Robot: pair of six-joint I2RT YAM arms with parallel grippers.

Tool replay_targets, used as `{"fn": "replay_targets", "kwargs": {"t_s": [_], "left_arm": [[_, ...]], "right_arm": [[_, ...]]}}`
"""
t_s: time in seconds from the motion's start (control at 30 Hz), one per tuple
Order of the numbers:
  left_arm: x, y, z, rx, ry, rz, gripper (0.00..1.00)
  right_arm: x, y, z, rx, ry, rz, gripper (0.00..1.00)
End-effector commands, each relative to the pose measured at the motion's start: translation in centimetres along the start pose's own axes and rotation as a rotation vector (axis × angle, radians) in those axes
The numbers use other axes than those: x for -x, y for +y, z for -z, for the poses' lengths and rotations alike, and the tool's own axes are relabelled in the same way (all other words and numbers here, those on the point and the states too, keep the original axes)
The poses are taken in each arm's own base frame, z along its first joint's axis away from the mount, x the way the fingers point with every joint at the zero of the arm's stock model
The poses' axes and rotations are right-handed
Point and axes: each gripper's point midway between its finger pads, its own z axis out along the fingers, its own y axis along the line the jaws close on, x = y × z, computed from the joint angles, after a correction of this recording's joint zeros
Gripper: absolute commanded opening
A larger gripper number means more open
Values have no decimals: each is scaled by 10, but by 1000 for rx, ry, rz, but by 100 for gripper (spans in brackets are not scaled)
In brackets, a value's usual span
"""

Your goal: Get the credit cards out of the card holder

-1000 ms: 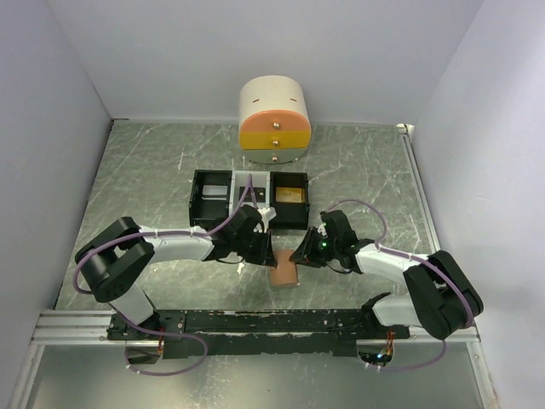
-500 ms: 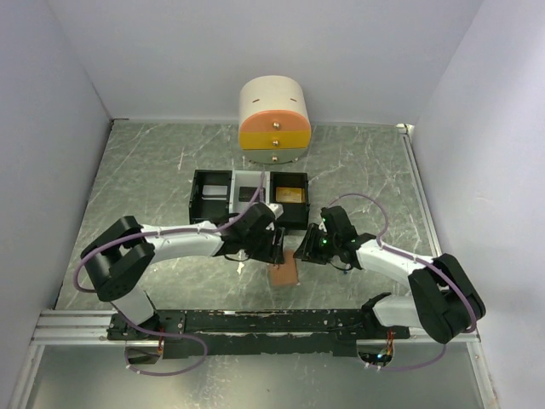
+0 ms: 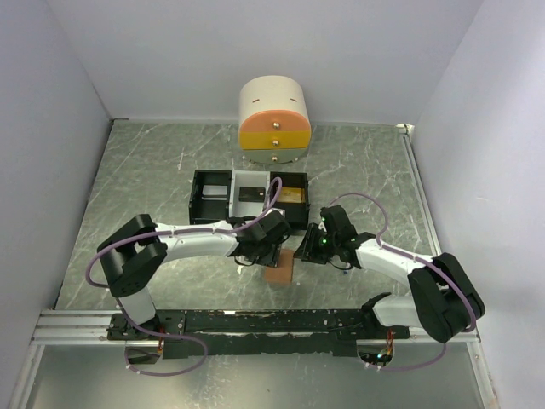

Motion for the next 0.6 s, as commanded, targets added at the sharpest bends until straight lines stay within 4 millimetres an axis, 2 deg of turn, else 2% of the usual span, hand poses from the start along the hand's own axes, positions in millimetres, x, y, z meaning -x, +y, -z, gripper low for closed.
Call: {"fn": "replay_targets", "kwargs": {"t_s": [0.0, 0.17, 0.47, 0.57], "left_arm": [[2, 13, 8, 79, -14, 7, 57], [5, 7, 11, 38, -35, 23, 54], [12, 8, 16, 42, -70, 16, 46], [10, 12, 15, 58, -63, 19, 36]], "right_arm": [[-18, -40, -2, -158, 48, 0, 36], [-17, -39, -1, -162, 47, 6, 36], [-18, -39, -3, -159, 54, 5, 36], [-17, -38, -2, -156, 52, 7, 36]]}}
